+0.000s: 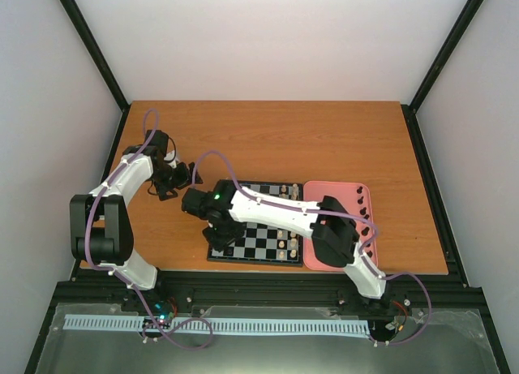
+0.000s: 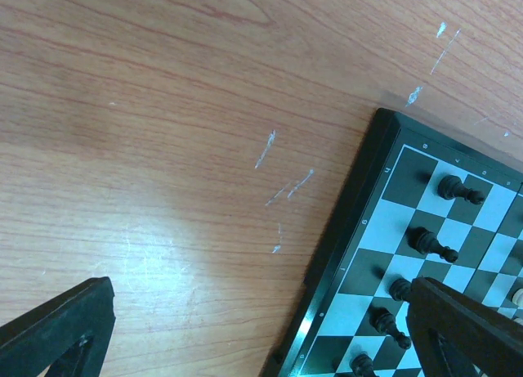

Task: Set up the chess pieces on the board
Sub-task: Place the chess piece on the chessboard, then pick up the chess piece from the storage box.

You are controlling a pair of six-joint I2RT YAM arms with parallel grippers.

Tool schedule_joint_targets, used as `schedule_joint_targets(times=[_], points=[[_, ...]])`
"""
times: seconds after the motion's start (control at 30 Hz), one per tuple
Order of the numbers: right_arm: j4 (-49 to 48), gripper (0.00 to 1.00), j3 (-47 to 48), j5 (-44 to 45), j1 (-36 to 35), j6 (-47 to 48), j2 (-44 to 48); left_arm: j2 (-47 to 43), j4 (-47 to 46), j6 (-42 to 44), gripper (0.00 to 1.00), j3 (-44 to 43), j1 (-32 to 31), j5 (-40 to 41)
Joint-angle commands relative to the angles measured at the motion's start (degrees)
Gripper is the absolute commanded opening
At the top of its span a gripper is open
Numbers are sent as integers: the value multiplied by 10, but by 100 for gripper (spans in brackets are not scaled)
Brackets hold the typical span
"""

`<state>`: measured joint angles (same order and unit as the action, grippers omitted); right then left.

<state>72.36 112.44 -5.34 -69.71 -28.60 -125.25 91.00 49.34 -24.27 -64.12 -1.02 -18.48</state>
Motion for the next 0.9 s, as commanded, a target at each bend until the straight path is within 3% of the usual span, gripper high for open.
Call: schedule_joint_targets(times=[0.0,0.2,0.43,0.67,0.87], points=[[50,43,-2,42,8,-32,79,-11,-2,-5,100,-7,-1,-4],[37,50,-102,81,67,-73,206,-15,0,-3,100,-9,-1,-5],[-6,51,-264,107,313,-27,340,-14,1,2,100,-14,-1,-9],[-76,52,-313,127,497,35,337,-8,3,5,100,-16,-2,-13],[-125,48,-324,155,583,83,286,-2,6,6,100,-17,-3,-13]])
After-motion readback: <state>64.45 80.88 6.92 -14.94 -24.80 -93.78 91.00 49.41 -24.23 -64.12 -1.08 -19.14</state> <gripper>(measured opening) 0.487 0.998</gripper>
